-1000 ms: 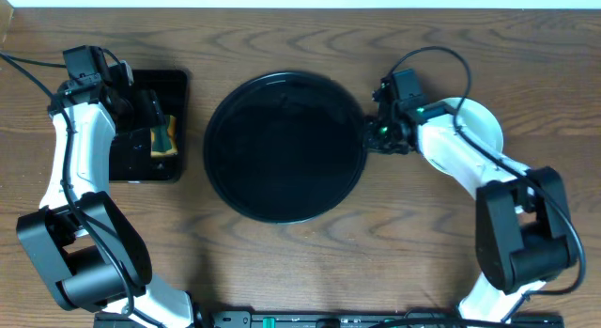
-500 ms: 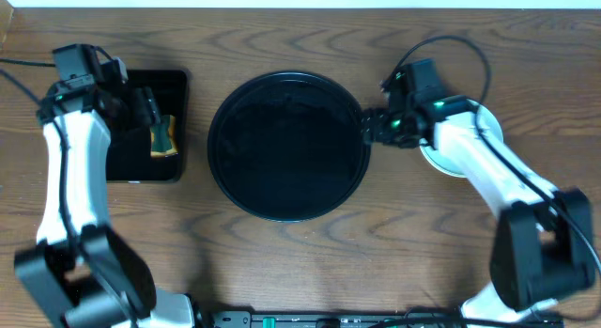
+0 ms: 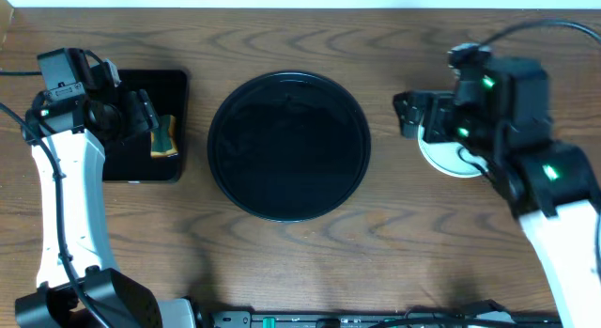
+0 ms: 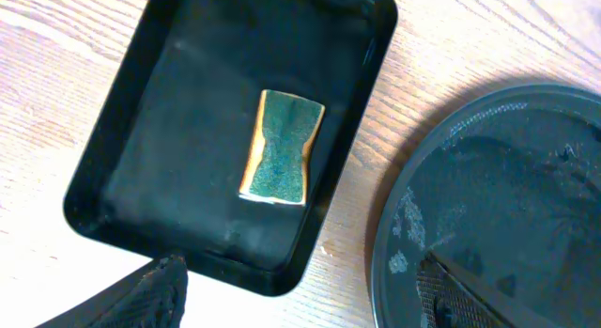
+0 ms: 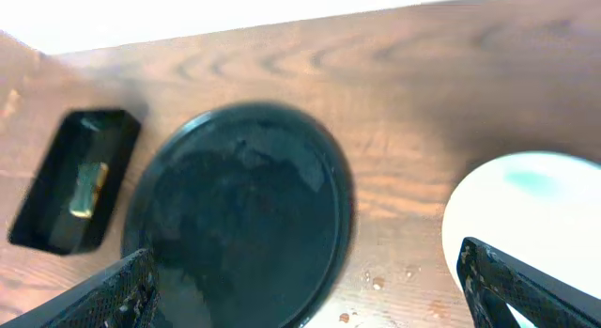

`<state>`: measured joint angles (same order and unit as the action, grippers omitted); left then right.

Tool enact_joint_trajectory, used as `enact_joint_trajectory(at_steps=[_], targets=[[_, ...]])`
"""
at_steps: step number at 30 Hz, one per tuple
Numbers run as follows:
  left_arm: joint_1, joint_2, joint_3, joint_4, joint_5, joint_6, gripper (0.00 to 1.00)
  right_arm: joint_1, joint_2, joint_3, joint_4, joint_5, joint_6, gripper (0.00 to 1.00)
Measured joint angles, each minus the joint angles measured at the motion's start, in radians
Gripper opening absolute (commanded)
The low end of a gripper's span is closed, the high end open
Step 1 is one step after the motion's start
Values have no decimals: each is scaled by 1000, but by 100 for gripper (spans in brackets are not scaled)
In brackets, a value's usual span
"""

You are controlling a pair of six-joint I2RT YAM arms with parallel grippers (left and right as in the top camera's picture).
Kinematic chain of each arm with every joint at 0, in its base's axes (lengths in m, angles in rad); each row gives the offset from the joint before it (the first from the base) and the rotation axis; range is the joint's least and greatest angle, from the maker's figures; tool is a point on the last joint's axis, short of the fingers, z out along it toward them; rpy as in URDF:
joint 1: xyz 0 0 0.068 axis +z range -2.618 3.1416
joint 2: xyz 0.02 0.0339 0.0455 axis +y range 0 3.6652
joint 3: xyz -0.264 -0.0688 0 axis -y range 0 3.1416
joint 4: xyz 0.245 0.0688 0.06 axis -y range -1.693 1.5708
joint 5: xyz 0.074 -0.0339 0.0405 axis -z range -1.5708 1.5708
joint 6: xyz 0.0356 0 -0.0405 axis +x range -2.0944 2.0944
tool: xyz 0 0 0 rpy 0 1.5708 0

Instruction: Clean dirty plates on tray and stack at the side

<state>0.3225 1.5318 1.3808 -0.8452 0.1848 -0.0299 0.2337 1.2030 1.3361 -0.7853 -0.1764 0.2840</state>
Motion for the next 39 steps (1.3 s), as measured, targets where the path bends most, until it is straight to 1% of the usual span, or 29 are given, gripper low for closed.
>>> enact_joint_trajectory(at_steps=[7, 13, 17, 20, 23, 26, 32, 39], targets=[[0, 0, 0, 0, 0, 0, 79, 0, -195, 1, -65, 7, -1, 99], [0, 0, 0, -1, 0, 0, 79, 0, -273, 5, -248, 27, -33, 99], [0, 0, 0, 0, 0, 0, 79, 0, -301, 5, -256, 107, -41, 99], [0, 0, 0, 0, 0, 0, 79, 0, -307, 0, -229, 192, -44, 99], [0, 0, 0, 0, 0, 0, 79, -18, -323, -43, -160, 261, -47, 99], [0, 0, 0, 0, 0, 0, 79, -64, -372, -161, -32, 288, -51, 99], [0, 0, 0, -1, 0, 0, 79, -152, -554, -491, 235, 262, -58, 99], [0, 0, 0, -1, 0, 0, 79, -169, -777, -878, 571, 233, -63, 99]])
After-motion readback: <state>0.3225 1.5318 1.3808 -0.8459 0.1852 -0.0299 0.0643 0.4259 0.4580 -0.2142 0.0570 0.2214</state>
